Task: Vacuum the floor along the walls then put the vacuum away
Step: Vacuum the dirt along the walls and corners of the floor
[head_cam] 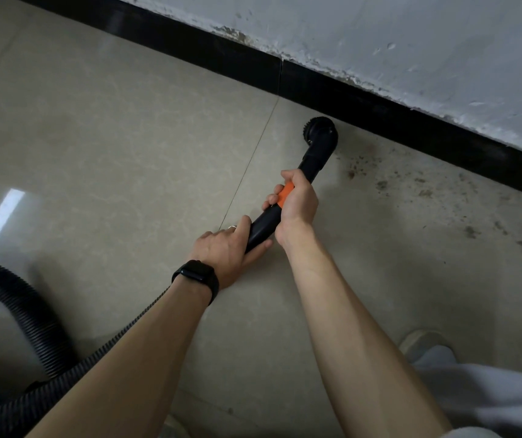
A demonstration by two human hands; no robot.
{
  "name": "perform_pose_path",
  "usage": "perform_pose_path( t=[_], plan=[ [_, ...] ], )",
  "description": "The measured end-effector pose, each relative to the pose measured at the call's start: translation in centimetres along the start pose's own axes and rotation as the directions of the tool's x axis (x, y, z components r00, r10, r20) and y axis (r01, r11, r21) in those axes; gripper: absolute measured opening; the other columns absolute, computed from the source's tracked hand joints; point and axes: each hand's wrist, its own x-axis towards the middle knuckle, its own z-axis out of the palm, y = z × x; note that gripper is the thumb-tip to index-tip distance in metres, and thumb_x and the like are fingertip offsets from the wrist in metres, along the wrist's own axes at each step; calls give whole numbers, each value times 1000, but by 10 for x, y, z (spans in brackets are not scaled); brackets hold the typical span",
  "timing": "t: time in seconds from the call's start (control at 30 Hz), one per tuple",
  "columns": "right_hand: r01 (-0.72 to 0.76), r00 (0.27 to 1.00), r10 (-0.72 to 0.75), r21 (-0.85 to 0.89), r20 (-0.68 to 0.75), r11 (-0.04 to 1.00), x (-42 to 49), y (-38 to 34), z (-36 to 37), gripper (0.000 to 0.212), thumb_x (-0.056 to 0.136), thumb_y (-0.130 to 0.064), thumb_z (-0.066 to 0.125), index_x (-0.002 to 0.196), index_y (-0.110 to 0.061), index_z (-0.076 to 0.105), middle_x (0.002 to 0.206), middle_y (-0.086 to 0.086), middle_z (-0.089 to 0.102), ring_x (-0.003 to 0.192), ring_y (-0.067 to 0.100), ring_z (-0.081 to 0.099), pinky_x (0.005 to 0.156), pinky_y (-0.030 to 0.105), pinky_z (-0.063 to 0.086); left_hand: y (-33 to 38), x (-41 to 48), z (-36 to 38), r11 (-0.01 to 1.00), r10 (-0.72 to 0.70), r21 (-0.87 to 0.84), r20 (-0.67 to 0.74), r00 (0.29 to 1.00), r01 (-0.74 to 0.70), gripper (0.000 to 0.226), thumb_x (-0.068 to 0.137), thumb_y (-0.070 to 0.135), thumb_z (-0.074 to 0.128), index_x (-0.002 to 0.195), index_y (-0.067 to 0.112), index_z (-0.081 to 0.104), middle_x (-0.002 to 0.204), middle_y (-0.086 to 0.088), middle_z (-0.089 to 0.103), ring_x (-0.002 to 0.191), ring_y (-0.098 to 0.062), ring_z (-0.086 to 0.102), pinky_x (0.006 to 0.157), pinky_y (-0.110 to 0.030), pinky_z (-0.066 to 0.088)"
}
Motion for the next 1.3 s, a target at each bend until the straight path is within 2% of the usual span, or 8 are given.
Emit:
perform_pose_path(
  t=[0.23,0.67,0.8,0.93,1.0,1.07,1.17,1.3],
  plan=[
    [17,1000,-17,-42,-9,999,10,-5,13,18,76,-20,69,87,-12,58,59,-1,51,44,17,45,45,27,44,-2,10,-5,996,-36,-76,9,999,36,43,88,75,22,85,33,15,62,14,38,47,-4,34,47,-26,18],
    [77,997,-77,-103,12,992,18,-3,49,10,81,-14,65,85,-9,58,52,0,48,39,17,43,41,27,41,-21,23,-7,972,-145,-190,-18,989,139,50,85,82,21,84,33,22,59,11,48,47,-8,45,44,-26,25],
    [127,992,-129,-223,6,967,17,11,72,17,88,-17,65,98,-7,57,45,-4,50,36,16,47,42,27,44,-37,18,-15,934,-221,-284,12,975,216,55,76,89,11,86,37,28,63,6,54,51,-14,53,46,-28,32],
    [135,989,-145,-325,-7,936,10,29,79,36,89,-25,62,114,-1,56,41,-7,54,36,14,54,45,27,49,-50,5,-23,929,-238,-268,96,966,256,61,73,90,14,87,35,34,67,4,57,55,-16,56,48,-29,37],
    [131,990,-142,-392,2,911,3,32,76,36,93,-28,61,118,-5,50,48,-4,60,36,14,57,46,28,51,-53,-1,-27,926,-246,-254,155,957,279,58,76,88,20,89,35,37,70,4,59,58,-15,58,49,-28,38],
    [106,994,-100,-480,38,871,-3,26,72,37,97,-34,60,120,-10,44,70,3,66,39,13,62,45,27,52,-55,-4,-34,921,-259,-239,210,943,306,54,78,87,27,91,36,40,74,5,59,60,-14,59,50,-28,38],
    [35,996,18,-574,86,818,-15,2,67,36,101,-39,59,121,-11,49,91,8,66,52,18,70,47,28,55,-52,0,-51,932,-248,-190,282,927,307,54,76,88,34,88,36,42,78,6,58,64,-13,58,53,-29,38],
    [30,973,155,-757,172,653,-44,-40,67,33,105,-38,57,119,-9,52,102,13,65,87,31,72,77,52,63,-36,12,-91,921,-188,-247,391,901,300,42,79,75,53,88,34,52,90,5,65,79,-16,63,65,-29,45]
  ],
)
